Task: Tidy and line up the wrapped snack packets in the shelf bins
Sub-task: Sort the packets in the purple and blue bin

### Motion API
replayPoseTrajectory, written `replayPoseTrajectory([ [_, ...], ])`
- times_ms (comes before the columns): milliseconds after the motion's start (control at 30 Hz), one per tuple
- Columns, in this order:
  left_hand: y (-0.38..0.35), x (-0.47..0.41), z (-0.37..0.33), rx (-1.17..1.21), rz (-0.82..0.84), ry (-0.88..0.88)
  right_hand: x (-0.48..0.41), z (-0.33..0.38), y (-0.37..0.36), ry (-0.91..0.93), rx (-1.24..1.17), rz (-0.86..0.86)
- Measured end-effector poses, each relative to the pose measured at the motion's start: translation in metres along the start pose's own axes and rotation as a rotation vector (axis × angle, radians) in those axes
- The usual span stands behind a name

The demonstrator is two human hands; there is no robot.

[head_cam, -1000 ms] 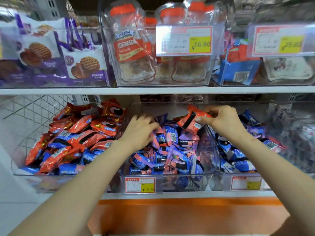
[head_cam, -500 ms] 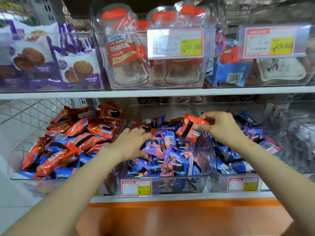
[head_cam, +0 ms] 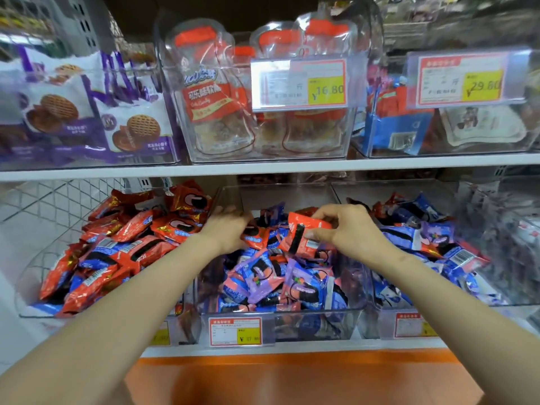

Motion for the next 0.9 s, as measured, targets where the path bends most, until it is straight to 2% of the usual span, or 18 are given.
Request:
replayPoseTrajectory([
  [100, 0.021, 0.009, -0.003, -0.043, -0.211, 0.000, -0.002, 0.004, -0.011, 0.013, 0.000, 0.013],
  [167, 0.038, 0.026, 0.004, 0.039, -0.345, 0.072, -0.006, 0.007, -0.015, 0.015, -0.015, -0.016],
  [233, 0.056, 0.045, 0.022, 0.169, -0.443, 0.198, -0.009, 0.011, -0.020, 0.006, -0.064, -0.041],
  [333, 0.075, 0.083, 0.059, 0.411, -0.562, 0.429, -0.011, 0.020, -0.031, -0.084, -0.262, -0.088],
  [433, 0.081, 0.121, 0.090, 0.474, -0.602, 0.502, -0.013, 0.040, -0.048, -0.109, -0.392, -0.133],
  [633, 0.066, 0.138, 0.138, 0.402, -0.578, 0.539, -0.031, 0.104, -0.078, 0.143, -0.238, -0.272],
  [700, 0.056, 0.132, 0.141, 0.344, -0.562, 0.513, -0.042, 0.118, -0.100, 0.217, -0.119, -0.208],
  [800, 0.045, 0.122, 0.142, 0.220, -0.534, 0.520, -0.043, 0.123, -0.141, 0.270, 0.130, 0.117],
  [900, 0.039, 0.109, 0.136, 0.142, -0.535, 0.476, -0.038, 0.118, -0.147, 0.285, 0.153, 0.177],
])
Point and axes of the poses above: each hand's wrist, its own x-axis away from the middle knuckle, its own y-axis out of the back of the hand, z = x × y, the point moved 7 cm from there along -x, towards the middle knuckle, and after that the axes turned 10 degrees about -z, right-handed, at the moved point
